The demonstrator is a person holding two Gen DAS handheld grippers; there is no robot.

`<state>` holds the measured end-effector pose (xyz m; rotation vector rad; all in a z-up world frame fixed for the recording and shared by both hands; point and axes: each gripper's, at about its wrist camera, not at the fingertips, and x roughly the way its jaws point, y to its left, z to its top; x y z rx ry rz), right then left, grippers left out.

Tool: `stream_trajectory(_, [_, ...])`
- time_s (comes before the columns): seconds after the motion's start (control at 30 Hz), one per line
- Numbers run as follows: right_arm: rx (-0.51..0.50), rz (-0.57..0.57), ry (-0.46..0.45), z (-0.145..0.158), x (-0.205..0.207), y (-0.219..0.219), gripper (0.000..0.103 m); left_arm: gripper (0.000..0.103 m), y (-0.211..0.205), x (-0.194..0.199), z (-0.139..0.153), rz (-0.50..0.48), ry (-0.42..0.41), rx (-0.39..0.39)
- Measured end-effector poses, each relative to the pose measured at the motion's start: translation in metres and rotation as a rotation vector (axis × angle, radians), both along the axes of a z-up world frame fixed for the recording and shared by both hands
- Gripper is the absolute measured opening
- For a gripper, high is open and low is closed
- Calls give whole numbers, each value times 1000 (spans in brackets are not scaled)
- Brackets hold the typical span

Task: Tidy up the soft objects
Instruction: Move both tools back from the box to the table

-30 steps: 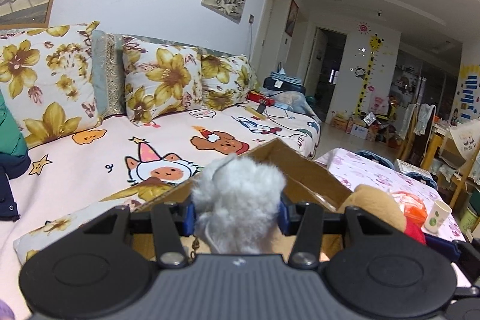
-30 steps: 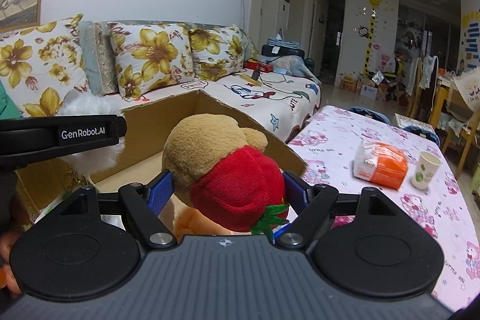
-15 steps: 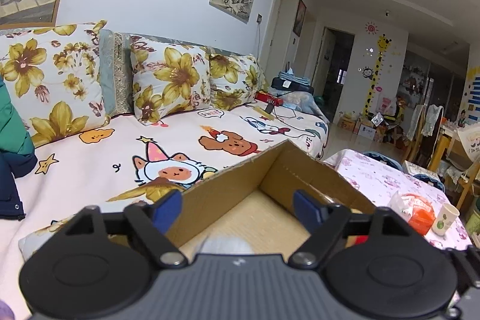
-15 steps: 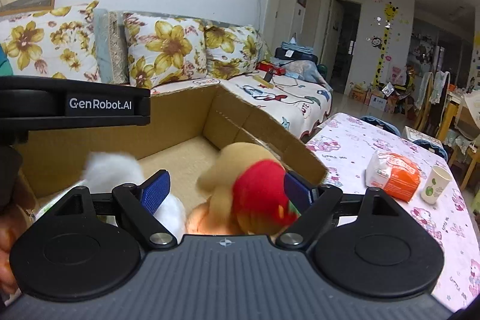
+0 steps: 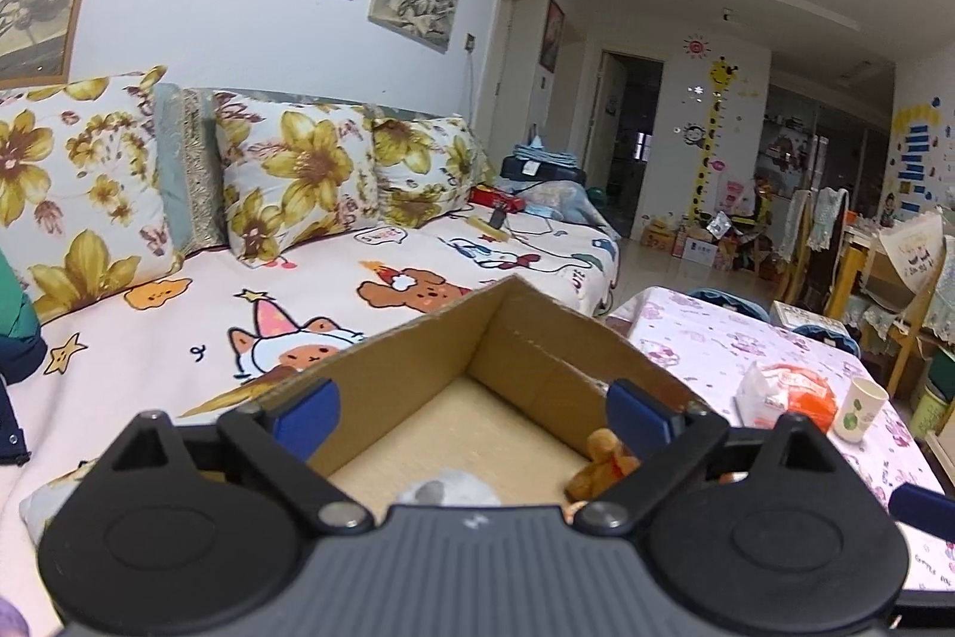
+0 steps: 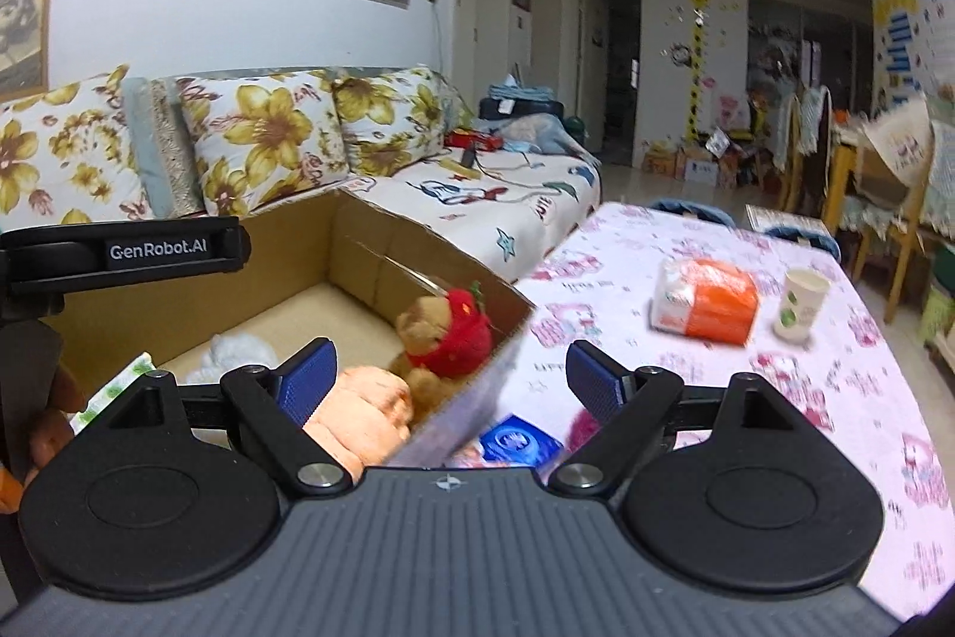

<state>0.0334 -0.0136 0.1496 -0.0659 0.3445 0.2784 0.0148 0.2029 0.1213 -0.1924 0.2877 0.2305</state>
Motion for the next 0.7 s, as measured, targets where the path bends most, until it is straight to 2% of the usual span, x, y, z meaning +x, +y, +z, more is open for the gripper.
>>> stream_trajectory(0.4, [84, -67, 72, -11, -4, -17, 103, 99, -28, 0, -2, -84, -6, 35])
stream_trajectory(0.7, [104, -119, 71, -17, -12, -36, 103, 100, -51, 1, -5, -147, -10, 71])
